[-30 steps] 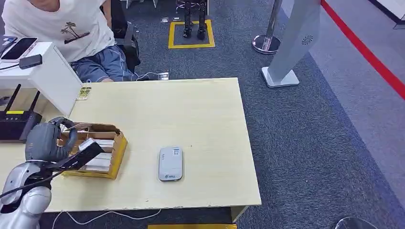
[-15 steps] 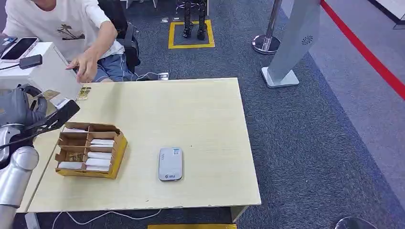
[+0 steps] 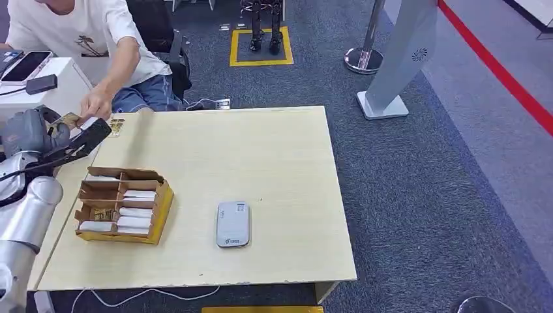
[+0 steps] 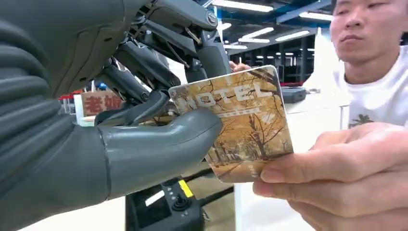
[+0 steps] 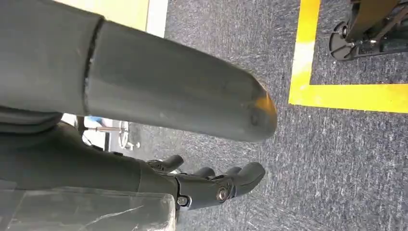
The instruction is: Pass the card to the sensor for recognition and then transmit it.
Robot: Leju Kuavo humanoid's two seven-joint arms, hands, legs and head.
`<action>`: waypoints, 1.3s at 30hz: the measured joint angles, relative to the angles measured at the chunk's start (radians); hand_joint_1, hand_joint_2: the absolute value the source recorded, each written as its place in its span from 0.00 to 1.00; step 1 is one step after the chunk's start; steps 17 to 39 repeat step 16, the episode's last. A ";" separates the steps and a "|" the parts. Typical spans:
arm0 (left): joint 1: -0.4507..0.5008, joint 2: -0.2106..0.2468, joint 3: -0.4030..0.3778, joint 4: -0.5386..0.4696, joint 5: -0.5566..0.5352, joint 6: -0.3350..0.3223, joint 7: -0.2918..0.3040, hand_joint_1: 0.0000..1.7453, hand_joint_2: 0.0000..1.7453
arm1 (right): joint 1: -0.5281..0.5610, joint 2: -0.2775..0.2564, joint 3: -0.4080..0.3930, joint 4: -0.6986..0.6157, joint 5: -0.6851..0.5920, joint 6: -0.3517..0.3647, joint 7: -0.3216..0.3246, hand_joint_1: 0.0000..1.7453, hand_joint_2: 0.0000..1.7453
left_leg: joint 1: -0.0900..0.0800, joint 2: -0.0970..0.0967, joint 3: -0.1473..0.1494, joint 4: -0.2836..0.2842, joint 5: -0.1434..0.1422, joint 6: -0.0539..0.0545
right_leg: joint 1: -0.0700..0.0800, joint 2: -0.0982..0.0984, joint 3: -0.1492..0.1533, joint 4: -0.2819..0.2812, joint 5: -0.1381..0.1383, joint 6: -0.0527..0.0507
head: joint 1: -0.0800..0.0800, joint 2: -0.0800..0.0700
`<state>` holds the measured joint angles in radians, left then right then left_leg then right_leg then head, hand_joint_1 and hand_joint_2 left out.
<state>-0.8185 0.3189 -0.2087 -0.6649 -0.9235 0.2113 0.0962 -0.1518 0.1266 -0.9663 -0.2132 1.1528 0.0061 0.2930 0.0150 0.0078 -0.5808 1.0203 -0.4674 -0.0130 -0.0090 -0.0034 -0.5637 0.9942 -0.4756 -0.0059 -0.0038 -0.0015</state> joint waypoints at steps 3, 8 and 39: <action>-0.012 -0.014 0.000 0.022 0.016 0.001 -0.015 0.87 1.00 | 0.000 0.000 0.000 0.000 -0.001 0.000 -0.002 0.00 0.00 | 0.000 0.001 0.000 0.000 0.000 0.000 | 0.000 0.001 0.000 0.000 0.000 0.000 | 0.000 0.000; -0.016 -0.030 0.000 0.036 0.045 0.054 -0.038 0.00 1.00 | 0.001 0.000 0.000 0.000 -0.005 -0.005 -0.005 0.00 0.00 | 0.000 0.002 0.000 0.000 0.000 0.000 | 0.000 0.002 -0.001 0.000 0.000 0.000 | 0.000 0.000; -0.015 -0.045 0.001 0.036 0.065 0.081 -0.058 0.00 0.00 | 0.001 0.000 0.000 0.000 -0.011 -0.009 -0.005 0.00 0.00 | 0.000 0.001 0.000 0.000 0.000 0.000 | 0.000 0.001 -0.001 0.000 0.000 0.000 | 0.000 0.000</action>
